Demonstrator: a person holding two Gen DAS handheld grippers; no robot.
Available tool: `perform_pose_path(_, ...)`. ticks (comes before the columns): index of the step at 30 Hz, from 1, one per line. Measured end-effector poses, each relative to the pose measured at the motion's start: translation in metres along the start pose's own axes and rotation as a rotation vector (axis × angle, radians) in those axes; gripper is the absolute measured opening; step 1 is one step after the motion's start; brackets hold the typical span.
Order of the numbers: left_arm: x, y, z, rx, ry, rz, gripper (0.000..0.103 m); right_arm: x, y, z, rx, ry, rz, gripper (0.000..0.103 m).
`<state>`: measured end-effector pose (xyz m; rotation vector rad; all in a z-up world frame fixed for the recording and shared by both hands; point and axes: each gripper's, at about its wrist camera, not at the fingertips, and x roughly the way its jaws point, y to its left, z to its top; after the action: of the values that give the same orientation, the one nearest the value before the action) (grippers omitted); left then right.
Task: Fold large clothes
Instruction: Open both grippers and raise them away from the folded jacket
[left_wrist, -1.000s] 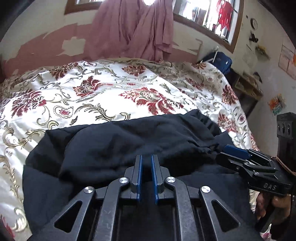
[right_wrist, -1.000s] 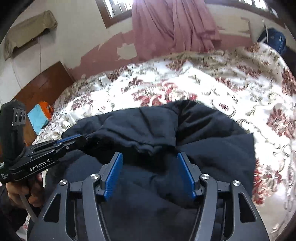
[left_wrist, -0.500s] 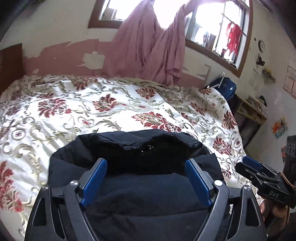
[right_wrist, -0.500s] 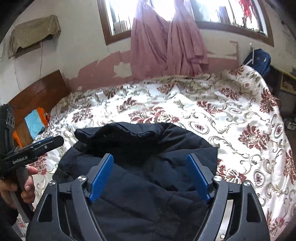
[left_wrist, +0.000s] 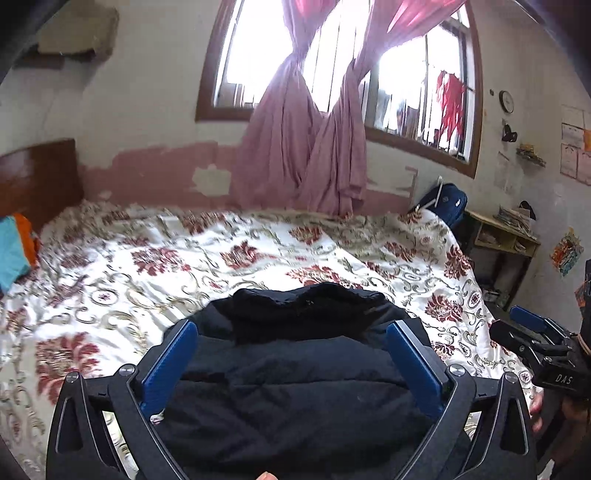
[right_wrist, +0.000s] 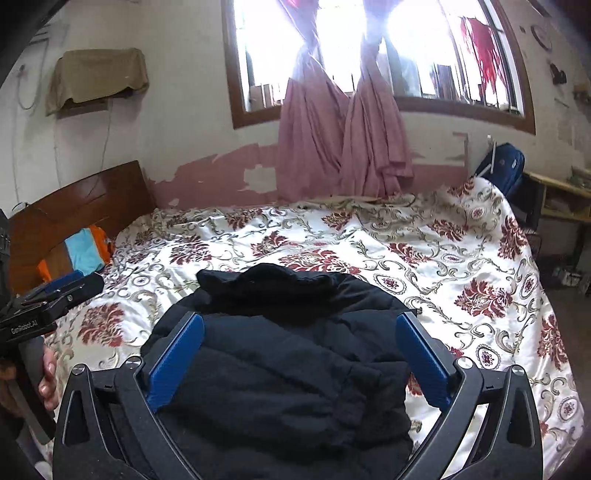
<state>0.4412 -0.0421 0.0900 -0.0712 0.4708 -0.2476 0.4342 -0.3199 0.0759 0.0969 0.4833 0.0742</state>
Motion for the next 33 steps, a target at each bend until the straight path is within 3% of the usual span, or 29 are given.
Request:
perform_pose_path(18,-0.140,-0.020,-0.056,0.094,-0.088,0.043,0.103,-0.128,0.045,-0.053,-0.034,-0.116,0.014,0.101)
perform_pose_path(33,-0.194,-0.017,-0.114,0.121,-0.075,0.058,0.103,-0.178,0.053,-0.119,-0.011,-0.097,0.012,0.101)
